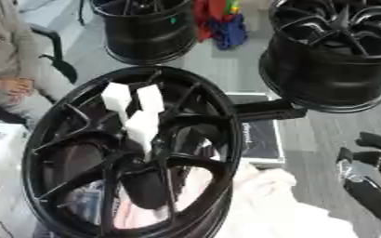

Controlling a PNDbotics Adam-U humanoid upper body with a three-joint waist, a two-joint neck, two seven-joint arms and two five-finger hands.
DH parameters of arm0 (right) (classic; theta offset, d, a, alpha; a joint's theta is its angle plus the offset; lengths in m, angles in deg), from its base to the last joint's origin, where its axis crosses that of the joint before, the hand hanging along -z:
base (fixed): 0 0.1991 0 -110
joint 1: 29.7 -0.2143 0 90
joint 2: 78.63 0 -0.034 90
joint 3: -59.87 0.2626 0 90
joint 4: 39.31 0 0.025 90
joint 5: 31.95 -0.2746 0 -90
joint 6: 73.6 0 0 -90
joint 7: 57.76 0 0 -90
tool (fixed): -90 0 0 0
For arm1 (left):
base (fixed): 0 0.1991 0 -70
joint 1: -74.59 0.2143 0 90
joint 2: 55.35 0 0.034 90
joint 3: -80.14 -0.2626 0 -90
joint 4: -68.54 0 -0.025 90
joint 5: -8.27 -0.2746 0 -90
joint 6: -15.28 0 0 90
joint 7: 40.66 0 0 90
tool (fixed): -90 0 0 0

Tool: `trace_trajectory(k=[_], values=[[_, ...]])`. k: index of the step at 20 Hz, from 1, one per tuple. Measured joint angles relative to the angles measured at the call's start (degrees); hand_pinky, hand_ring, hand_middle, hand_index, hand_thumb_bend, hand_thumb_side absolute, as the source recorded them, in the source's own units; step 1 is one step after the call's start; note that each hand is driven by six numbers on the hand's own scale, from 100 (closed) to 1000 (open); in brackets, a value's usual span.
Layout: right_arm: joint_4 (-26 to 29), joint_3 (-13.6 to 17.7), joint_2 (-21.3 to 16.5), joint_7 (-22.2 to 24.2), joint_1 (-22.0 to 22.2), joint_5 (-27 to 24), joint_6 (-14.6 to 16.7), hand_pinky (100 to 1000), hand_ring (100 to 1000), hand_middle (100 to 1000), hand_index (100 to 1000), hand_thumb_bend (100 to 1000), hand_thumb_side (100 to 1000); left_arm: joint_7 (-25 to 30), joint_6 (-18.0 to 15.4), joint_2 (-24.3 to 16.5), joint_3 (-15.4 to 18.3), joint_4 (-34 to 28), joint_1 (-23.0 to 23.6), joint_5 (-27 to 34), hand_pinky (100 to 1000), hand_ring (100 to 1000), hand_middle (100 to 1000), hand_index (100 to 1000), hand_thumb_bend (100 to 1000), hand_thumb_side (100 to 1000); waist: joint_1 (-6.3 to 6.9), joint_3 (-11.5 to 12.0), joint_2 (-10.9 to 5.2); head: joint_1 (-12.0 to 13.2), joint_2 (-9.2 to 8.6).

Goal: Pull the pin out of the wheel hub.

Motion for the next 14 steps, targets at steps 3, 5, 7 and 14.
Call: trace_trajectory(k=[3, 5, 7, 14], values=[[0.0, 0.0, 0.0, 0.0, 0.0, 0.0, 0.0, 726, 592, 653, 743, 225, 100, -4.3, 0.5, 1.0, 1.2, 1.9, 0.2, 0.3, 753, 780, 847, 914, 709, 398, -0.06, 0.2, 0.01, 0.0, 0.0], [0.0, 0.0, 0.1, 0.0, 0.0, 0.0, 0.0, 726, 592, 652, 743, 226, 100, -7.8, 0.6, 1.7, 2.1, 2.0, 0.4, 1.8, 711, 725, 791, 862, 645, 362, -0.26, 0.3, 0.01, 0.0, 0.0], [0.0, 0.0, 0.1, 0.0, 0.1, 0.0, 0.0, 726, 592, 652, 743, 227, 100, -11.8, 0.4, 2.9, 3.1, 0.6, 0.9, 4.9, 690, 702, 771, 840, 576, 349, -0.46, 0.3, 0.01, 0.0, 0.0], [0.0, 0.0, 0.6, 0.0, 0.1, 0.0, 0.0, 726, 592, 652, 743, 226, 100, -27.3, -3.1, 11.7, 6.6, -13.9, 5.1, 21.2, 610, 627, 699, 741, 426, 279, -1.06, 0.7, 0.39, -0.1, 0.0]])
